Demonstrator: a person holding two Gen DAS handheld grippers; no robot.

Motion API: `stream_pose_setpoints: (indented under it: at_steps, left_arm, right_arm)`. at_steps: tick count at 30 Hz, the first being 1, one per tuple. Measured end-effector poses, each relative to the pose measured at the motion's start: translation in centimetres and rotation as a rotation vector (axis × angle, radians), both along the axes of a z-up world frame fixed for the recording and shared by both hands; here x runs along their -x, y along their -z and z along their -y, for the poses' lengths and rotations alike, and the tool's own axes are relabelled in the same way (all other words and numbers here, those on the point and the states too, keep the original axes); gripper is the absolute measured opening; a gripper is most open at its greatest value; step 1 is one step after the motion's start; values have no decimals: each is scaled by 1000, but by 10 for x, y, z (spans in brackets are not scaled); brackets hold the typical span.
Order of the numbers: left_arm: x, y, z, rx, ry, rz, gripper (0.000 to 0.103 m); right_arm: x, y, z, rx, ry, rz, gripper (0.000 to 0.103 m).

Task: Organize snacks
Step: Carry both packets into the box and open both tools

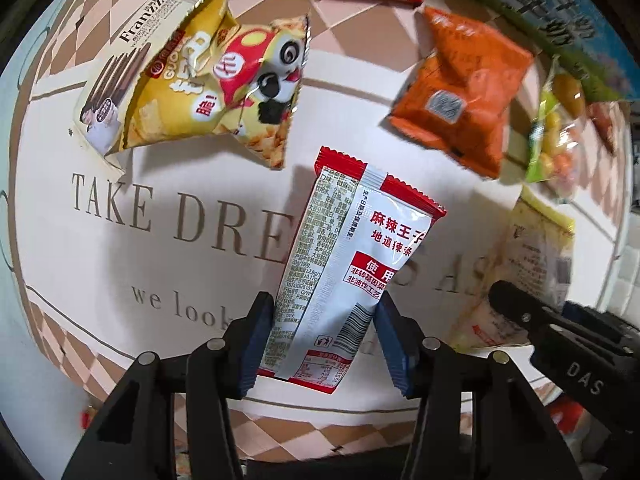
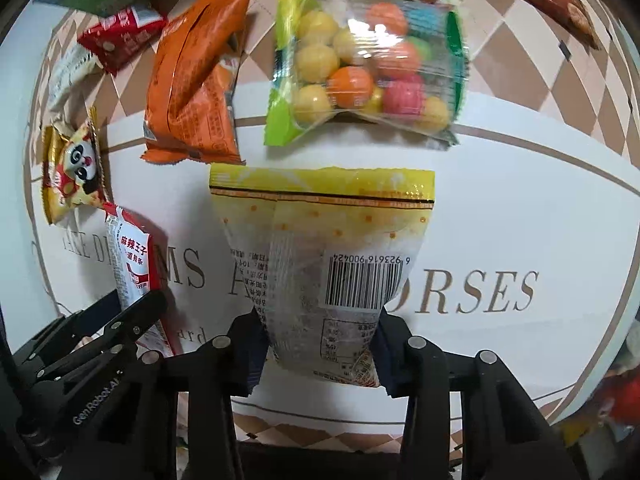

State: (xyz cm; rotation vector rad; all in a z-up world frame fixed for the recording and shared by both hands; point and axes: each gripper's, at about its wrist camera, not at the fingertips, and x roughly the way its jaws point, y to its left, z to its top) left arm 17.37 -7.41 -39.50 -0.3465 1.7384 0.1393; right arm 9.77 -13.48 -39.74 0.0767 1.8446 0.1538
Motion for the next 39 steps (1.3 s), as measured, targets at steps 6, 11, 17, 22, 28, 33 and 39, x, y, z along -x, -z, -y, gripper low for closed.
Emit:
stream_pose_setpoints:
  at_steps: [6, 11, 17, 22, 28, 33, 39]
  left_arm:
    - [-19, -46, 8, 108, -39, 81, 49]
    - [-71, -93, 4, 186, -34, 187, 49]
    - [-132, -157, -42, 218, -18, 307, 49]
    - [-199, -179, -71, 185, 6, 353, 49]
    - [-272, -153, -107, 147, 13, 267, 49]
    - [-301, -111, -119, 118, 20, 182, 49]
    - [-302, -75, -122, 120, 41, 69, 51]
  right_arm:
    - [-17, -35, 17, -110, 51, 11, 46]
    - [-43, -85, 33, -209, 68, 79, 46]
    - [-119, -160, 65, -311, 106, 182, 46]
    - [-187, -194, 77, -319, 134, 262, 46]
    - [-264, -176, 69, -322, 186, 240, 46]
    - [-306, -134, 57, -288, 201, 178, 46]
    - [-325, -79, 47, -260, 205, 97, 46]
